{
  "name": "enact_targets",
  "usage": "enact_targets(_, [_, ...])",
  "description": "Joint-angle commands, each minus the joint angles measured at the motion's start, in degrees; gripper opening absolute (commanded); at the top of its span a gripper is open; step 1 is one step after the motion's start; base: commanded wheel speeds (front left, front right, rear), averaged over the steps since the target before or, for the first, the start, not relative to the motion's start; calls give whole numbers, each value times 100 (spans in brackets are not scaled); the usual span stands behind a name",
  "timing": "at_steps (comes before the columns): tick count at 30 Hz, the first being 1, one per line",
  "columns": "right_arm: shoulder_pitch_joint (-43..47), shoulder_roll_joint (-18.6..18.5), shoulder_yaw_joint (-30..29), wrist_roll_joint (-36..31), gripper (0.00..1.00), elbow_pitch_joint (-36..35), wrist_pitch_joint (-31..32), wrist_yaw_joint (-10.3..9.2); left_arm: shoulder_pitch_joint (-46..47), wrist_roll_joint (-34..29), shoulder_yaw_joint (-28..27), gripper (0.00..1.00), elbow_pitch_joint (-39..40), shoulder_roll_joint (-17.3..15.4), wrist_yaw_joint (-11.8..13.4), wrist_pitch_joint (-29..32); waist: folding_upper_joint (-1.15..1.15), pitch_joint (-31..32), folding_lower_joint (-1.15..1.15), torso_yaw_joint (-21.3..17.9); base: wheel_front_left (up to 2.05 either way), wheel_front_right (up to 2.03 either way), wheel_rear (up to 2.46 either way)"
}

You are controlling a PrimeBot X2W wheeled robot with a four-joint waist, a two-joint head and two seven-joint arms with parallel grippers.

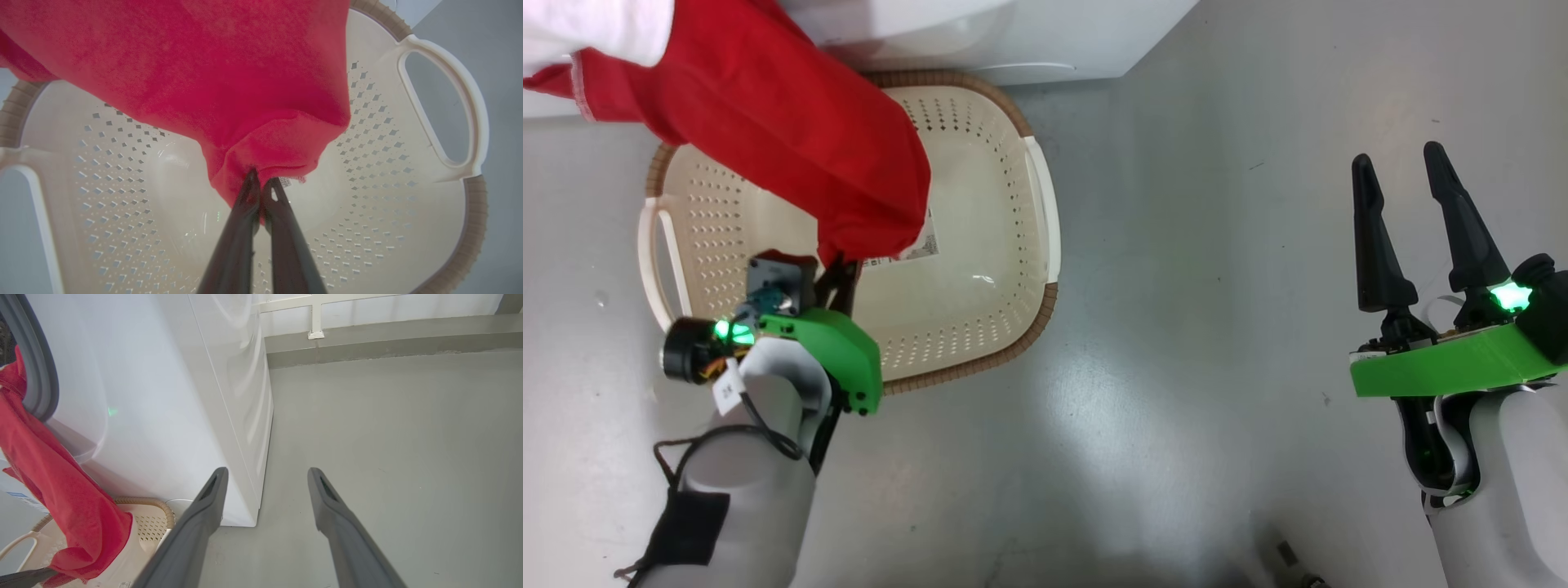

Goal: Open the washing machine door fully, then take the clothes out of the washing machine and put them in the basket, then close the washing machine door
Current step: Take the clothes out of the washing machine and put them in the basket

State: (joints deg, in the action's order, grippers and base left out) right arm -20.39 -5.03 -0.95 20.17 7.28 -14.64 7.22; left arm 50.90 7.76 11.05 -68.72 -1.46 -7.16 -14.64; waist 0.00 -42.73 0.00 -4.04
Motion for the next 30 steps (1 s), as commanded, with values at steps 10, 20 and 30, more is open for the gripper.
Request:
enact_targets(10, [17, 23, 132, -56, 100, -143, -36, 26, -147, 1444, 1412, 0, -23, -144, -32, 236, 0, -18, 0, -12, 0, 0, 0])
enact_targets(20, [-4, 21, 118, -60, 100, -146, -36, 26, 43, 2170, 1994, 100, -67, -308, -32, 22, 0, 4, 0, 23, 0, 0, 0])
enact_targets(30, [0, 6, 107, -62, 100, -102, -36, 26, 93, 2560, 2233, 100, -118, -403, -33, -31, 0, 128, 0, 52, 0, 0, 0])
